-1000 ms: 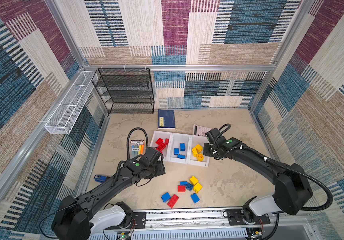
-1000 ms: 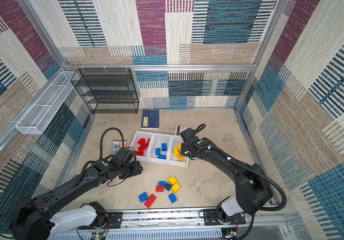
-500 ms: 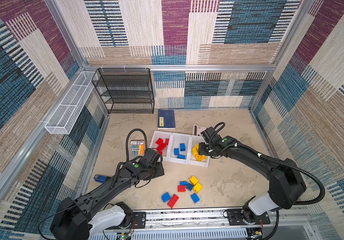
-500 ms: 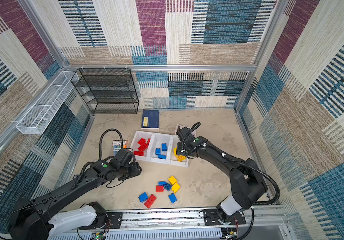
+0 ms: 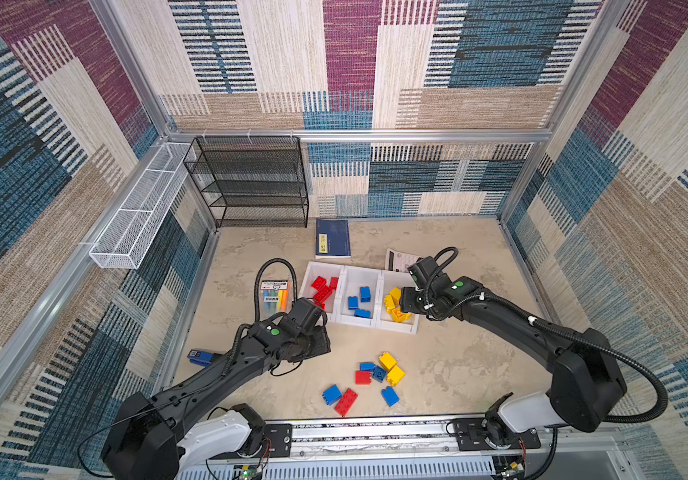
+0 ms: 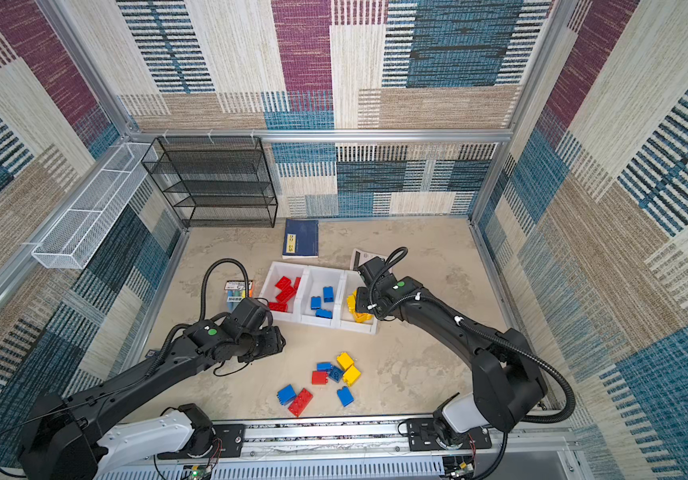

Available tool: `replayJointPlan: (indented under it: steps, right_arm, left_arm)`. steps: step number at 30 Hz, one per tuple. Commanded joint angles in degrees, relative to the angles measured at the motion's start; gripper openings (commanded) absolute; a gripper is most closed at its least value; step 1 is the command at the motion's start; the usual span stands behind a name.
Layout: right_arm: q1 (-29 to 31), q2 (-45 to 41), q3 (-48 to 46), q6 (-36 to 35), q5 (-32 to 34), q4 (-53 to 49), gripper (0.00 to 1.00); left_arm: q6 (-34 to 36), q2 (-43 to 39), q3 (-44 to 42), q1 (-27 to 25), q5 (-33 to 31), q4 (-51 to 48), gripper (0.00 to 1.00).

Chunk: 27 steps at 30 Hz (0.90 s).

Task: Sort the legos into containers by color
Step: 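Carry the small yellow brick with the right gripper into the nearest compartment and release, then lower the left gripper onto a blue brick in the pile and close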

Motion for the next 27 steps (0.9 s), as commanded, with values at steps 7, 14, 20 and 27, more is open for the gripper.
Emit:
replayJointPlan:
  steps: [7,14,20,27]
  right_arm:
    - [-0.2,-9.4,-6.8,3.8,-0.8,2.8,0.68]
    - [-1.6,-14.8,-11.3,5.1,-0.4,1.4,0.7]
    - [-2.2,-18.2,-13.5,5.6,-0.2,0.6,0.71]
    - [-2.5,-19.0,-14.6,5.4,-0.5,0.5,0.72]
  left_arm:
    - [-1.2,8.5,3.0,-8.5,2.5,6.6,0.63]
    - [-3.1,14.8,4.8,-12.2,6.4,12.2,0.63]
    - [-5.6,18.3,5.4,-14.9,7.1,13.9,0.63]
    - [-7.0,22.3,7.4,-17.1,6.7,13.2,0.63]
